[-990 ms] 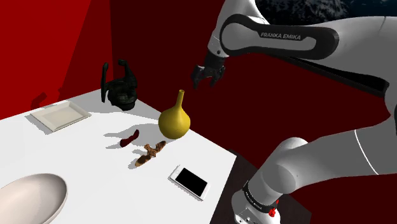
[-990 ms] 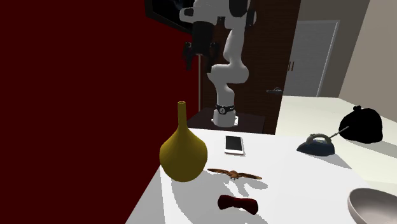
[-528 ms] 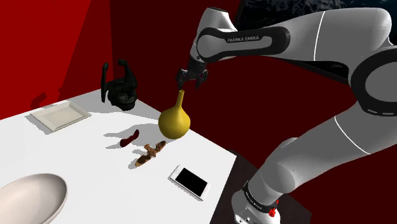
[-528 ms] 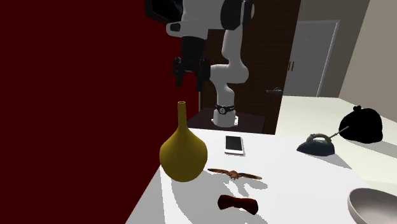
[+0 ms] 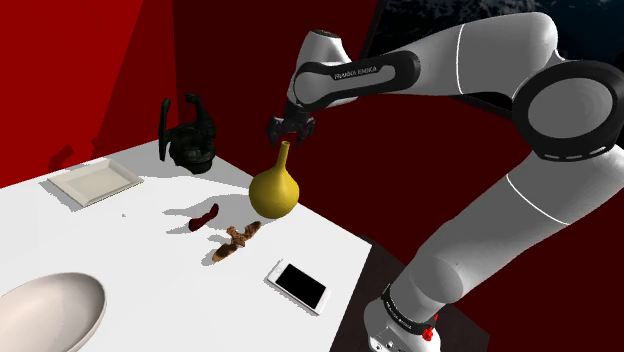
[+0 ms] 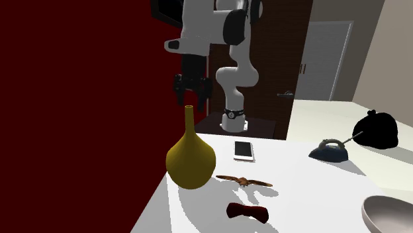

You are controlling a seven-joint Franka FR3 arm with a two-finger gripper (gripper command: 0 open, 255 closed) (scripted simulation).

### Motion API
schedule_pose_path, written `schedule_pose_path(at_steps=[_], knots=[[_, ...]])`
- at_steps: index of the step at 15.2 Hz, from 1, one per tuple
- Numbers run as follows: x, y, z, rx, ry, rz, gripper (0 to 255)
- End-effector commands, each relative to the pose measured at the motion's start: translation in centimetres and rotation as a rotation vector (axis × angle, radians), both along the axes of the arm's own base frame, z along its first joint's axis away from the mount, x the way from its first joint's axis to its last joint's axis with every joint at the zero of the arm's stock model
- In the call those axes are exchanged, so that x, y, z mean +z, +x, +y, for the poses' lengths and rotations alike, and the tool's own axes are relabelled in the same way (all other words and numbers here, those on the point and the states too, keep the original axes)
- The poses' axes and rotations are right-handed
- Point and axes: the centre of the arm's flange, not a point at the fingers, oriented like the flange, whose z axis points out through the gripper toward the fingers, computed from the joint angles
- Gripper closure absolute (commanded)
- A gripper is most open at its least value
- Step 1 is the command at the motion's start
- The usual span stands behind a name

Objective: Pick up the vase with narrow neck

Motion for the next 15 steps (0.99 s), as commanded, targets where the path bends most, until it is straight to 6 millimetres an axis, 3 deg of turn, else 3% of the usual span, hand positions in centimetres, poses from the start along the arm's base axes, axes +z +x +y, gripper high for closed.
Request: schedule_pose_path(at_steps=[1,4,5,15], knots=[[-1.03,-0.1,0.02,0.0,0.0,-0.001,0],[-1.86,-0.1,0.02,0.0,0.0,-0.001,0],[-1.89,-0.09,0.04,0.0,0.0,-0.001,255],[-1.34,-0.1,0.02,0.0,0.0,-0.001,255]])
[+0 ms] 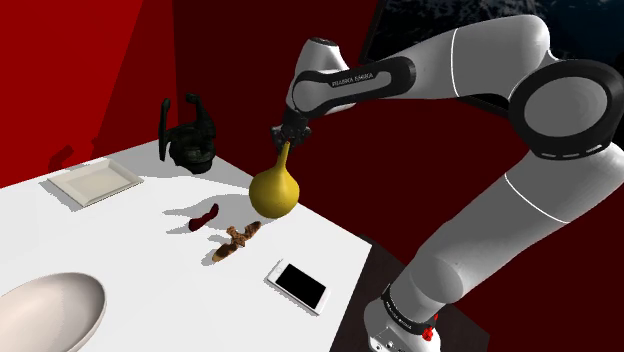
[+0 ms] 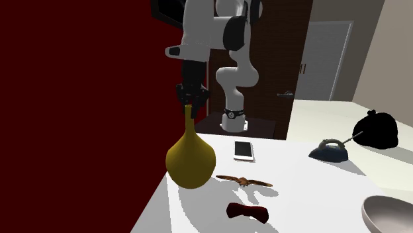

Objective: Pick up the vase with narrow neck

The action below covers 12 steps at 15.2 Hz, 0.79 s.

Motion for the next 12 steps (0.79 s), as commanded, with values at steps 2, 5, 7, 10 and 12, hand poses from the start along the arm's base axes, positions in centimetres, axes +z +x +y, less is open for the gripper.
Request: schedule_pose_path(at_steps=[2,5,7,10,12], knots=[[1.4,0.0,0.0,0.0,0.0,0.0,255],[3.0,0.0,0.0,0.0,0.0,0.0,255],[4.0,0.0,0.0,0.0,0.0,0.0,255],[5.6,0.0,0.0,0.0,0.0,0.0,255],[6.6,0.0,0.0,0.0,0.0,0.0,255]])
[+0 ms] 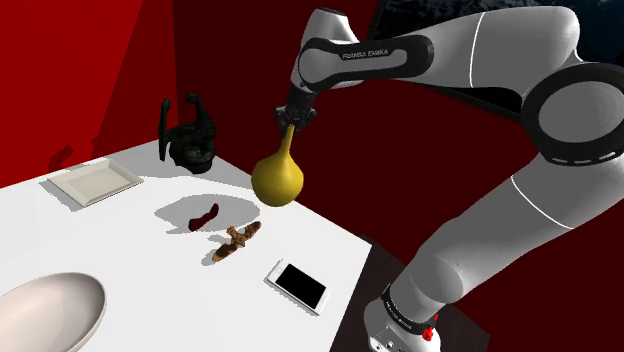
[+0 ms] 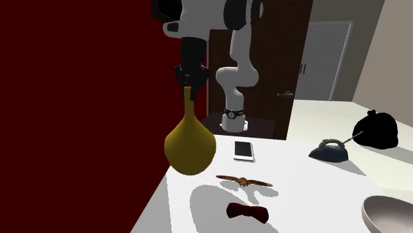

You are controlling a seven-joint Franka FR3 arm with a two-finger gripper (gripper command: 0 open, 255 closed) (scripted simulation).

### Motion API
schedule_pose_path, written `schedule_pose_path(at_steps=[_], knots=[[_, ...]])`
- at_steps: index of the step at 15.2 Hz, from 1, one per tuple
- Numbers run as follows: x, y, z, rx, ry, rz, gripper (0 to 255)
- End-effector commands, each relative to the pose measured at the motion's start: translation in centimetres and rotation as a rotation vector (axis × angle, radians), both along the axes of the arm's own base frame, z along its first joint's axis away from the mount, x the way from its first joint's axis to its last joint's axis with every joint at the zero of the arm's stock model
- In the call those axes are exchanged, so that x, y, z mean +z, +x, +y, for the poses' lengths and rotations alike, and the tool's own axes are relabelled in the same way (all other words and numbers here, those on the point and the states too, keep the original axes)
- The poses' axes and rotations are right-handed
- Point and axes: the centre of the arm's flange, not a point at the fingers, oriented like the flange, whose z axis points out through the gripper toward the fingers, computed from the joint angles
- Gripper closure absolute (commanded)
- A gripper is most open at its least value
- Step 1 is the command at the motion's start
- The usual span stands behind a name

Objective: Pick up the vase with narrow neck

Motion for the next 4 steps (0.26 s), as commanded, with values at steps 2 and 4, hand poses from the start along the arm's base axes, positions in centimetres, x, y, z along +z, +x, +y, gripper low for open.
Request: schedule_pose_path(at_steps=[2,4], knots=[[1.66,0.02,0.03,0.0,0.0,-0.002,255],[1.74,0.02,0.03,0.0,0.0,-0.002,255]])
